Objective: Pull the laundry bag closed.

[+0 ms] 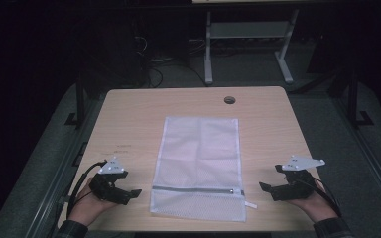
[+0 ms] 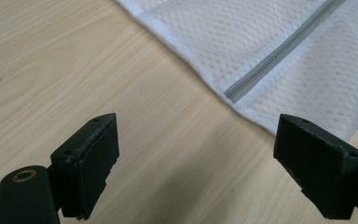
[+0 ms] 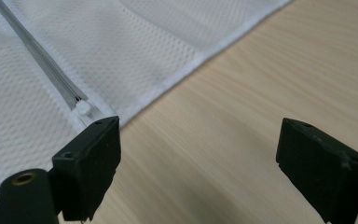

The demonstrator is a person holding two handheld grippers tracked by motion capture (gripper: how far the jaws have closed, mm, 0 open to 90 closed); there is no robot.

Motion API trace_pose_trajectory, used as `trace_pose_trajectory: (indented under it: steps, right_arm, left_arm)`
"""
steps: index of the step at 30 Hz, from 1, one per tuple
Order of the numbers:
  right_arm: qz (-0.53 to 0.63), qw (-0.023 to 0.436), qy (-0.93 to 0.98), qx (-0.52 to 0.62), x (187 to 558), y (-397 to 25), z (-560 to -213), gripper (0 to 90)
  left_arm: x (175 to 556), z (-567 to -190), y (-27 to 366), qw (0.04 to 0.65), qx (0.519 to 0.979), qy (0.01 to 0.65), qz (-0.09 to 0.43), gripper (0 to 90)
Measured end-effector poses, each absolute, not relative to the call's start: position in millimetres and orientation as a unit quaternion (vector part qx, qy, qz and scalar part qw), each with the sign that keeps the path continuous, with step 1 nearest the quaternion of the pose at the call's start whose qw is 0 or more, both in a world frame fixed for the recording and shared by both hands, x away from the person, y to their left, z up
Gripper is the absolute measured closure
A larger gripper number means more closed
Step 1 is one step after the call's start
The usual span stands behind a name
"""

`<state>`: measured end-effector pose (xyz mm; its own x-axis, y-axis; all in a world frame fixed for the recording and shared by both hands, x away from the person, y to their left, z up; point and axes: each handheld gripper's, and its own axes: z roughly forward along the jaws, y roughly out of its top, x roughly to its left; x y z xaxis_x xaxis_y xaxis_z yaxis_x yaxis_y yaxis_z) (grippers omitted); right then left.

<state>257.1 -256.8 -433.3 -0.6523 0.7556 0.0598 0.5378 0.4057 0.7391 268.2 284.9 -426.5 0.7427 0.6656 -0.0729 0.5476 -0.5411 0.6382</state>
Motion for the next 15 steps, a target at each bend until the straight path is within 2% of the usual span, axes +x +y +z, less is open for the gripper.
trace_pose_trajectory:
  steps: [15]
  right_arm:
    - [0.371, 0.148, 0.816, 0.418, 259, -264, -443, 10.4]
  left_arm:
    - [273, -432, 299, 0.324, 0.869, 0.359, 0.103, 13.8]
